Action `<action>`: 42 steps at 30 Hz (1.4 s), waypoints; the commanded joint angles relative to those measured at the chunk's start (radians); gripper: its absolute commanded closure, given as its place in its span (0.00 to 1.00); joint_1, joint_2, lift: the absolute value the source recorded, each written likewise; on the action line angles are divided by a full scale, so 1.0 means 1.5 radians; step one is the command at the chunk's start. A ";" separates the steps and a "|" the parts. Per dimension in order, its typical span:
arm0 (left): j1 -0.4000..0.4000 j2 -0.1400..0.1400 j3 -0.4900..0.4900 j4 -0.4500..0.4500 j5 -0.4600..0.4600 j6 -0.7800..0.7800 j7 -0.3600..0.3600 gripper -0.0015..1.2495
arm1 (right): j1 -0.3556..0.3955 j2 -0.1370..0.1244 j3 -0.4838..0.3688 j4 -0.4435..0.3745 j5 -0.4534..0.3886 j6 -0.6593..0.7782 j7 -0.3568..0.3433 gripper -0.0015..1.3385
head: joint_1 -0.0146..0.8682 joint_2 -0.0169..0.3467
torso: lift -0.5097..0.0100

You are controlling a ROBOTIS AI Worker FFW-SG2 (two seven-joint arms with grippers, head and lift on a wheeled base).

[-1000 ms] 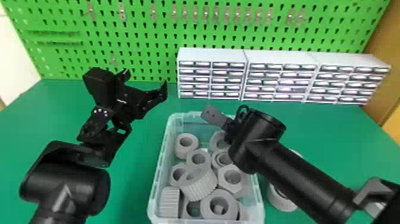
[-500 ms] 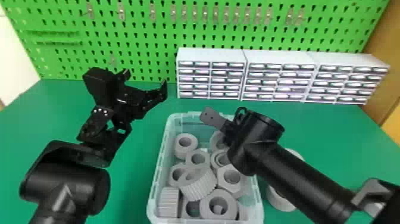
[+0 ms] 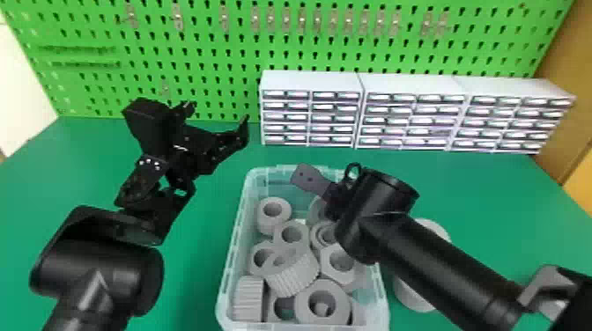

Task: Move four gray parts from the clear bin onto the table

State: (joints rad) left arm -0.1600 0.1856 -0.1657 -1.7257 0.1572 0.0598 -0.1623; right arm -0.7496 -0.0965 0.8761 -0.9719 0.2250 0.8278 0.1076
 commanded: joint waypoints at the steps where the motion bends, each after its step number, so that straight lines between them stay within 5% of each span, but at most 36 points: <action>1: -0.002 0.000 0.000 0.000 0.000 0.000 0.000 0.10 | -0.005 -0.004 -0.004 0.005 0.001 -0.007 0.000 0.39 | 0.78 0.14 | 0.89; 42: -0.015 0.002 -0.002 0.006 0.003 0.000 -0.012 0.10 | -0.006 -0.001 0.006 0.029 -0.013 -0.043 -0.009 0.39 | 0.78 0.14 | 0.89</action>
State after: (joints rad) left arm -0.1825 0.1887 -0.1688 -1.7165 0.1608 0.0598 -0.1810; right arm -0.7580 -0.0966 0.8852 -0.9298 0.2047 0.7638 0.0956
